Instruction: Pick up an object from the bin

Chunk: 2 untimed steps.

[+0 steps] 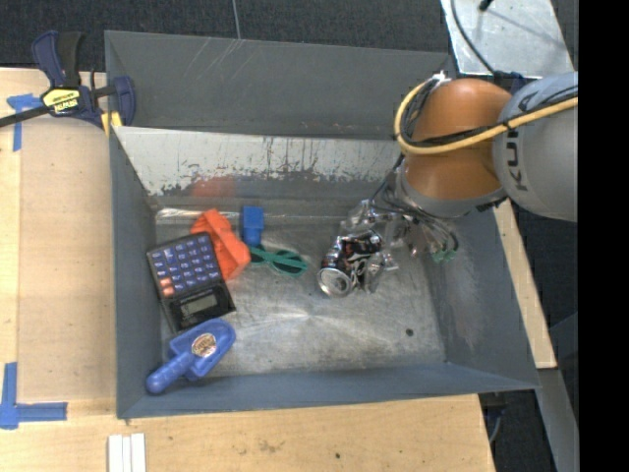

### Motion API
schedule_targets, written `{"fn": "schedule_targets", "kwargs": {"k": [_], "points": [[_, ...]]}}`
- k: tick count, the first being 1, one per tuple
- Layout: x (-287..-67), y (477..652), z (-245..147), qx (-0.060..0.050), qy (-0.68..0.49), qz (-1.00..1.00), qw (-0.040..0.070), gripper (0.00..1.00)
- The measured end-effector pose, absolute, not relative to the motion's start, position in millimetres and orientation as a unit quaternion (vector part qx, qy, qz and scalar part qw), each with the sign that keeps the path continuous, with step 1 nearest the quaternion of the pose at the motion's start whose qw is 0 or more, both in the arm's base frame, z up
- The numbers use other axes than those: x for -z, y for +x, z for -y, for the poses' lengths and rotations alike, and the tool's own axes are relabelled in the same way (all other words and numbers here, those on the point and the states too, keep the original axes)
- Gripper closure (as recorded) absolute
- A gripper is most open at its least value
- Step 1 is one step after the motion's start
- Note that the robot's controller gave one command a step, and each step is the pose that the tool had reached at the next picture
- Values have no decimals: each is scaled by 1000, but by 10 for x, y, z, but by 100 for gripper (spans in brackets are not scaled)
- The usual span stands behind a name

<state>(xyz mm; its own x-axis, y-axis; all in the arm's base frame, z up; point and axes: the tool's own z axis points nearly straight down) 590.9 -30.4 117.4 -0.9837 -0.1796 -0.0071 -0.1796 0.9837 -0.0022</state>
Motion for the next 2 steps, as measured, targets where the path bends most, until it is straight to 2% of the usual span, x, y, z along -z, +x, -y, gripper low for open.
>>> {"fn": "schedule_targets", "kwargs": {"k": [2], "points": [[-1386,5897,303,0,-90,-996,2,100]]}}
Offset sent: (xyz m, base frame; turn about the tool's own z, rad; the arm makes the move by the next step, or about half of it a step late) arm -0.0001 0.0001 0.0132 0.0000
